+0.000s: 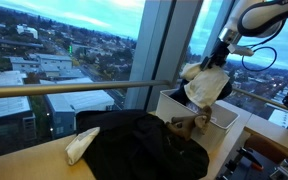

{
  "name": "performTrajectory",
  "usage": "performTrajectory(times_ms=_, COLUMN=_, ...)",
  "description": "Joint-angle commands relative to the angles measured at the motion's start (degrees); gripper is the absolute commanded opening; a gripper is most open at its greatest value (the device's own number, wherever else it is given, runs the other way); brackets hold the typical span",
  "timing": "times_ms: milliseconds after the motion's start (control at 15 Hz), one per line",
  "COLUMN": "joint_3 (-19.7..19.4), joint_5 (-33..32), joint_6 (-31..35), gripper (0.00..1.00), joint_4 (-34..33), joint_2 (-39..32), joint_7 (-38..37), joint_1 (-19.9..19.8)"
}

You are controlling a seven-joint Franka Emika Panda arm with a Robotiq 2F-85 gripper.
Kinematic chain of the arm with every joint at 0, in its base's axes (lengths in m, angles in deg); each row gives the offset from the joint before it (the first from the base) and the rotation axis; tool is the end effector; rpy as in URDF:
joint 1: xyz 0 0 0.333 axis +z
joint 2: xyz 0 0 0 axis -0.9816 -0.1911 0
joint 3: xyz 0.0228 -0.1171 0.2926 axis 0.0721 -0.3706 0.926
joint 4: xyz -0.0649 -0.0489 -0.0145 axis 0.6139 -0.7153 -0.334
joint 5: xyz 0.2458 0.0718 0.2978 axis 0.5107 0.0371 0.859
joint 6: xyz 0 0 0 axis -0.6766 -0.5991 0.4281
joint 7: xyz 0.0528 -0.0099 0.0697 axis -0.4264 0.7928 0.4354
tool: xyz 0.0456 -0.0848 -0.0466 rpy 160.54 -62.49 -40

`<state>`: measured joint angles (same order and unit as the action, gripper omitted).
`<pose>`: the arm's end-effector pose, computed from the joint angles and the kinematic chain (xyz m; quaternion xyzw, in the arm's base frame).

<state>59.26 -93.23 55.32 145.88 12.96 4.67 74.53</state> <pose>0.6127 -0.0813 0.4299 0.9808 -0.1262 0.1305 0.0708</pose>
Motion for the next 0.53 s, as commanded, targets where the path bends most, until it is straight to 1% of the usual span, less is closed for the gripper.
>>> performTrajectory(times_ms=0, joint_3=-1.4, joint_5=3.0, joint_6=0.0, gripper=0.00, joint_4=-3.0, joint_2=-2.3, joint_7=5.4, joint_1=-0.7)
performTrajectory(times_ms=67, joint_3=-1.6, joint_5=3.4, joint_6=-0.3, gripper=0.00, joint_4=-3.7, joint_2=-2.8, joint_7=6.3, joint_1=-0.8)
performTrajectory(times_ms=133, joint_3=-1.7, joint_5=3.5, joint_6=-0.7, gripper=0.03, joint_4=-4.7, joint_2=-3.6, joint_7=7.1, joint_1=-0.8)
performTrajectory(times_ms=200, joint_3=-1.8, joint_5=3.4, joint_6=-0.8, gripper=0.27, joint_4=-5.4, joint_2=-4.1, joint_7=7.5, joint_1=-0.7)
performTrajectory(times_ms=333, joint_3=-1.7, joint_5=2.8, joint_6=-1.1, gripper=0.29, joint_4=-7.0, joint_2=-5.2, joint_7=8.0, joint_1=-0.4)
performTrajectory(times_ms=467, joint_3=-1.7, joint_5=2.6, joint_6=-1.3, gripper=0.42, joint_4=-8.3, joint_2=-5.8, joint_7=8.5, joint_1=-0.1)
